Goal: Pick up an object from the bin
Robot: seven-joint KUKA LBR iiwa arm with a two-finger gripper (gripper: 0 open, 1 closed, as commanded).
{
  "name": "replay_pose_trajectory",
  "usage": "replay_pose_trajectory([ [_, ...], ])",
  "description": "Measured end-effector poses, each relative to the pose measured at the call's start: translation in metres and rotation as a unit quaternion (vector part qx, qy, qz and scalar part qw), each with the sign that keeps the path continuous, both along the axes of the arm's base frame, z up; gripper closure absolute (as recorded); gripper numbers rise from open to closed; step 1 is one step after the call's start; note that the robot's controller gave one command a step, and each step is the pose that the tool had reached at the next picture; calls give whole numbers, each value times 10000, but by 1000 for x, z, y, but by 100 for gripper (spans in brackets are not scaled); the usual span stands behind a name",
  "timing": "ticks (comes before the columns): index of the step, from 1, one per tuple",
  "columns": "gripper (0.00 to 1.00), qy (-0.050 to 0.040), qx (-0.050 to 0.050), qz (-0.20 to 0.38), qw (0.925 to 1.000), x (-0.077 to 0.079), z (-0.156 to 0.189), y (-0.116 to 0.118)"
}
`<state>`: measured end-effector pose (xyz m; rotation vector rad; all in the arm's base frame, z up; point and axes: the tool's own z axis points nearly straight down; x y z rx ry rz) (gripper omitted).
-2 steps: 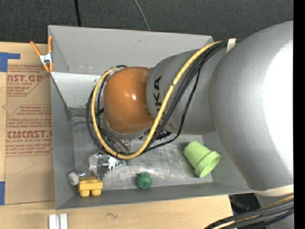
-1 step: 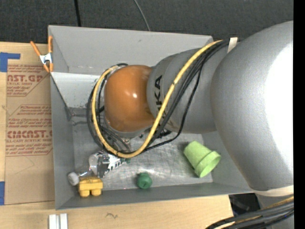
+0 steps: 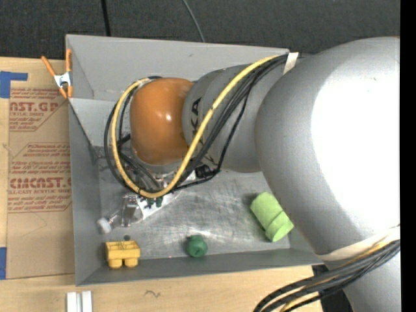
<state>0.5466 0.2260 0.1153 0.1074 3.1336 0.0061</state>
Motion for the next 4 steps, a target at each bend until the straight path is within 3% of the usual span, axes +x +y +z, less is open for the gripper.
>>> replay_pose_trajectory([
  [1,0,7,-13,51,10000,-5,-42,-21],
  [2,100,6,3,405,9992,15,-42,-16],
  [3,100,5,4,406,9992,15,-42,-16],
  [4,100,35,-11,367,9993,19,-17,-32],
])
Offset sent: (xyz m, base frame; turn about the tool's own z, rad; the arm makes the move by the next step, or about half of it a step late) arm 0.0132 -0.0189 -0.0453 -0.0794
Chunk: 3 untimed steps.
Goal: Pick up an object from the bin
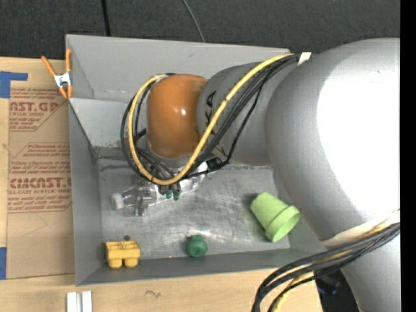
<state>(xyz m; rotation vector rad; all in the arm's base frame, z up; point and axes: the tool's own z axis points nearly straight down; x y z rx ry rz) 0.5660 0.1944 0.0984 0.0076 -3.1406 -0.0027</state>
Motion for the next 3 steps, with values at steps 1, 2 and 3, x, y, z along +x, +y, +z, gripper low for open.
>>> replay_pose_trajectory([
  [1,100,-4,-10,3,10000,-5,34,-2],
  [2,100,8,-14,85,10000,-2,97,-1],
  [3,100,-75,13,98,9999,-5,81,-5],
])
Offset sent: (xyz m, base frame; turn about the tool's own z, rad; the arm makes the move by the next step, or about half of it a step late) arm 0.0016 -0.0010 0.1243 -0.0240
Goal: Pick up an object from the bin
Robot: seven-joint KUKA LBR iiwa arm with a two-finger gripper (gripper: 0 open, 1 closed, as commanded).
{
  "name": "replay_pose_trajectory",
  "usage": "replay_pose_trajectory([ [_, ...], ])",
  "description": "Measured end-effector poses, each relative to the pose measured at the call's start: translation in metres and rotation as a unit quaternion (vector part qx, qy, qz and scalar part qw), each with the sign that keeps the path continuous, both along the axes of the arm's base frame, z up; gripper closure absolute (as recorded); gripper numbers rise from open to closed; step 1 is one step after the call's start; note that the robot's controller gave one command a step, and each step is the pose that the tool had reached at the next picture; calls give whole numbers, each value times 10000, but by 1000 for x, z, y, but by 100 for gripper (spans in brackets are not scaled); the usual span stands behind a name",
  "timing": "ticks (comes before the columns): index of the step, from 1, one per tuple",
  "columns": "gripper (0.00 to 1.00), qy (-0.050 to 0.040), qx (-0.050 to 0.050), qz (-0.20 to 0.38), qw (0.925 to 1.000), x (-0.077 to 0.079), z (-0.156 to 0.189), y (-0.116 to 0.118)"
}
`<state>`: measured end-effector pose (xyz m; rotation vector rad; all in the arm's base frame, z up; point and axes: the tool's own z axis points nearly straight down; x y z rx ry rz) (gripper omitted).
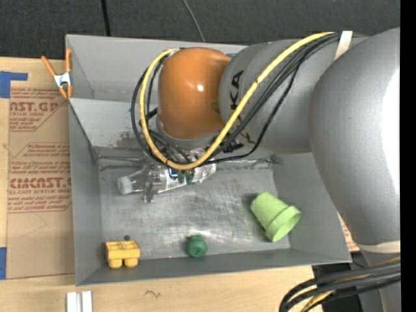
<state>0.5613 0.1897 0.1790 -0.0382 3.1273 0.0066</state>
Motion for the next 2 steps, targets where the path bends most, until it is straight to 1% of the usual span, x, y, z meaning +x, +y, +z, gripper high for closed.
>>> replay_pose_trajectory([
  [1,100,148,-43,-12,9999,-5,-13,-1],
  [2,100,74,-23,-25,10000,6,54,17],
])
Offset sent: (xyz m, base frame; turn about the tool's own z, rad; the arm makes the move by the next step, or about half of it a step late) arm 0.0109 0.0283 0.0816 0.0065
